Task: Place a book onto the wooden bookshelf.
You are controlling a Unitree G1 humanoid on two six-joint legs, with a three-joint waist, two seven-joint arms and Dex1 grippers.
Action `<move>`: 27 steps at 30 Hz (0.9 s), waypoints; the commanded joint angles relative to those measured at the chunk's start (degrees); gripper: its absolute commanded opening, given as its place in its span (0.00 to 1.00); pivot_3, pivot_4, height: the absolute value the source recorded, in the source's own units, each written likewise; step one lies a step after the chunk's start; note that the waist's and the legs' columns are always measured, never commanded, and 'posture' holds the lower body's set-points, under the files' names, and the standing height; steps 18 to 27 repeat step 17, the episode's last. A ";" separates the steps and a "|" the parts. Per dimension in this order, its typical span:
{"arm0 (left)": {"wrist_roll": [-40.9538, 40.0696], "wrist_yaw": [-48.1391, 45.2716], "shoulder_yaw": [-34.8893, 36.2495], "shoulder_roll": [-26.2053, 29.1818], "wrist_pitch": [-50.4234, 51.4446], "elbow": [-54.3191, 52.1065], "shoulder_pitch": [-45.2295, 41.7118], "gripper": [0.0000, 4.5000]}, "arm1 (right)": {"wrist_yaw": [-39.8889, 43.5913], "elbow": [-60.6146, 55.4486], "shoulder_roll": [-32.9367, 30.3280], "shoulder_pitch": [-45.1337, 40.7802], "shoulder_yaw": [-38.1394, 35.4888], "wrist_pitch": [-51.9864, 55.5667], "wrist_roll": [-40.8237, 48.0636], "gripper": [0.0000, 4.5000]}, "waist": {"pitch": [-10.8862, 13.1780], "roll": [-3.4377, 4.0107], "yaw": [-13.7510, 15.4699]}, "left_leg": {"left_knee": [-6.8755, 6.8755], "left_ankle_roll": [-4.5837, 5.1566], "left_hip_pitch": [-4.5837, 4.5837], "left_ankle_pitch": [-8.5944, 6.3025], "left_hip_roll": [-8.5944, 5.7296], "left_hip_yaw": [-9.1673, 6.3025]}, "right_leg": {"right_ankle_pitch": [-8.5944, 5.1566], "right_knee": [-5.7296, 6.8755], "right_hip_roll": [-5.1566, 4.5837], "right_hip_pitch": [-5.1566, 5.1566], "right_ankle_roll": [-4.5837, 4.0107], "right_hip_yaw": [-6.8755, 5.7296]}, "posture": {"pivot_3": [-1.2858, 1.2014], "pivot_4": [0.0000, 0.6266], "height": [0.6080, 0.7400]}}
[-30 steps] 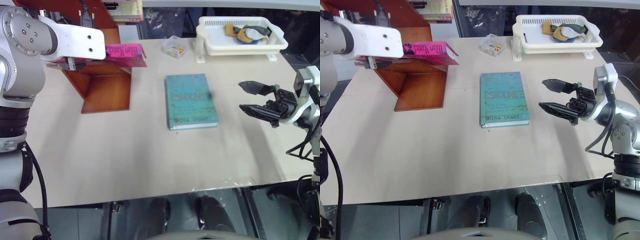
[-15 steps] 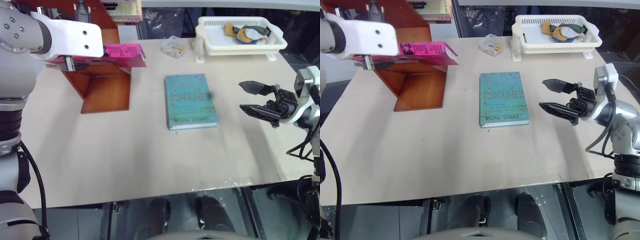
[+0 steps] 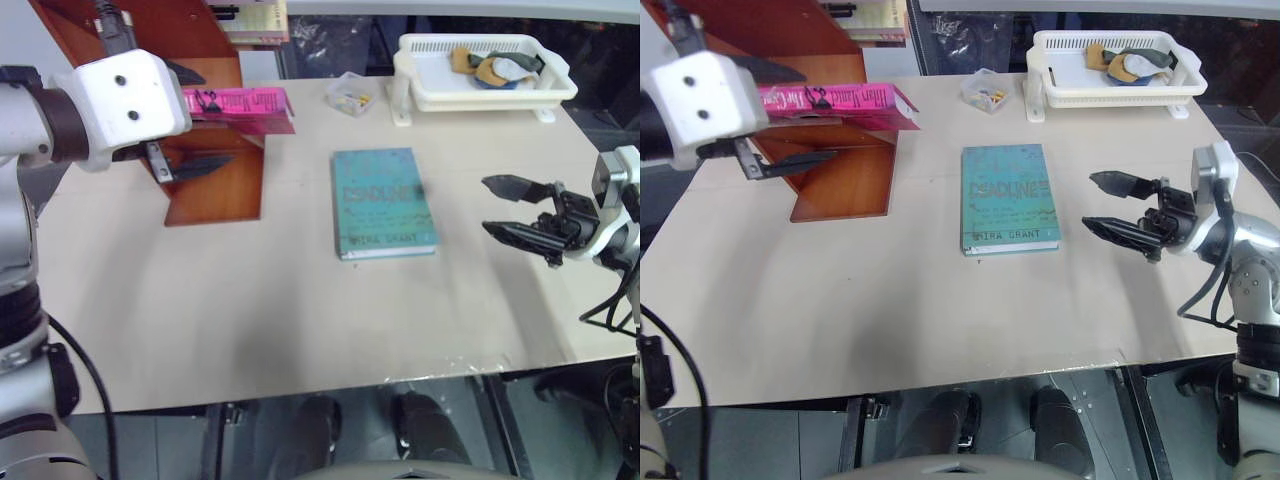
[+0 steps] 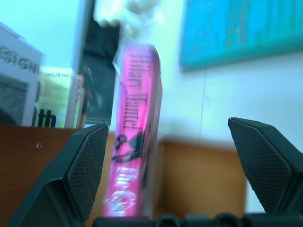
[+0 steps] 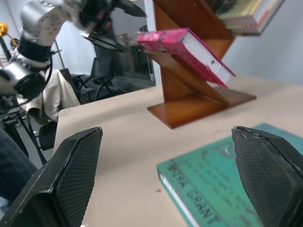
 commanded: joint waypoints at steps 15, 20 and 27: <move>-17.80 11.39 11.72 -11.46 5.96 -11.40 41.27 0.99 | 5.37 10.47 -7.44 10.83 -0.98 -14.64 -13.49 1.00 | 0.05 -0.12 0.06 | -0.14 -0.15 0.40 0.05 0.12 -0.01 | 0.02 -0.02 -0.20 0.27 -0.06 0.05 | 0.52 0.24 1.00; -18.06 12.41 11.14 -11.73 3.19 -11.10 43.48 0.99 | 5.73 12.01 -7.88 11.24 -0.75 -15.87 -14.86 1.00 | 0.05 -0.11 0.12 | -0.15 -0.16 0.40 0.04 0.10 -0.01 | 0.02 -0.08 -0.27 0.29 -0.07 0.05 | 0.52 0.24 1.00; -18.06 12.41 11.14 -11.73 3.19 -11.10 43.48 0.99 | 5.73 12.01 -7.88 11.24 -0.75 -15.87 -14.86 1.00 | 0.05 -0.11 0.12 | -0.15 -0.16 0.40 0.04 0.10 -0.01 | 0.02 -0.08 -0.27 0.29 -0.07 0.05 | 0.52 0.24 1.00</move>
